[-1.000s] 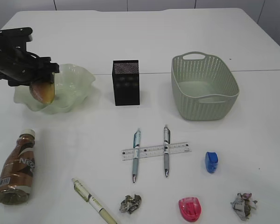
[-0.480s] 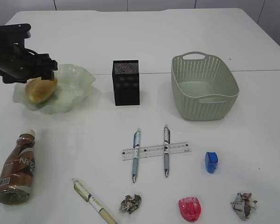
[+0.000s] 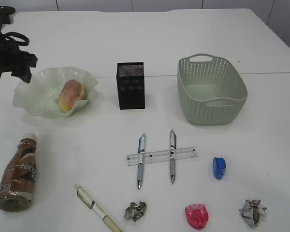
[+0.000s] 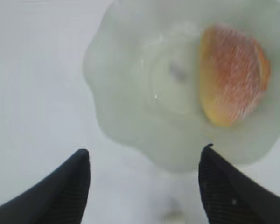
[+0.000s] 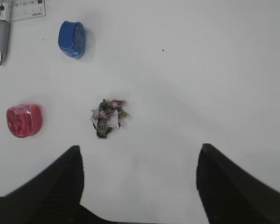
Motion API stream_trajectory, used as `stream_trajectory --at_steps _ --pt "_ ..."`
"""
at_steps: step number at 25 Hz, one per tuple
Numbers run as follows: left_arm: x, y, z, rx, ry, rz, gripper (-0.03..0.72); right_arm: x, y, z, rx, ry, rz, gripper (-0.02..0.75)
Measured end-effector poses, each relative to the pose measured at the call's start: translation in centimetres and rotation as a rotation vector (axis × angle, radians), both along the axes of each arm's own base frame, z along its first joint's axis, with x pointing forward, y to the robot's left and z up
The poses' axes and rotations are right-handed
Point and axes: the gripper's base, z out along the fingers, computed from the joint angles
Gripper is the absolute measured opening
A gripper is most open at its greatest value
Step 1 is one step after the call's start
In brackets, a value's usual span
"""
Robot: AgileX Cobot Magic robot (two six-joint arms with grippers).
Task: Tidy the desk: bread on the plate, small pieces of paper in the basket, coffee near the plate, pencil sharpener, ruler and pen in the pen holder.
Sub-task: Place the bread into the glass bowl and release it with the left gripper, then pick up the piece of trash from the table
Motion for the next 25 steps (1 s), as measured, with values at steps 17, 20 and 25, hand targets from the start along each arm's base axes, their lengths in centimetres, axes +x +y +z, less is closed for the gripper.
stream_trajectory --at_steps 17,20,25 --pt "-12.9 1.1 6.4 -0.022 0.169 -0.128 0.459 -1.4 0.1 1.4 0.026 -0.010 0.005 0.498" --pt "-15.2 1.2 7.4 -0.063 0.150 -0.126 0.459 -1.2 0.3 1.1 0.047 0.011 0.002 0.498" --pt "-17.3 1.4 8.8 -0.088 0.102 -0.128 0.456 -0.1 0.7 -0.2 0.069 0.092 0.005 0.497"
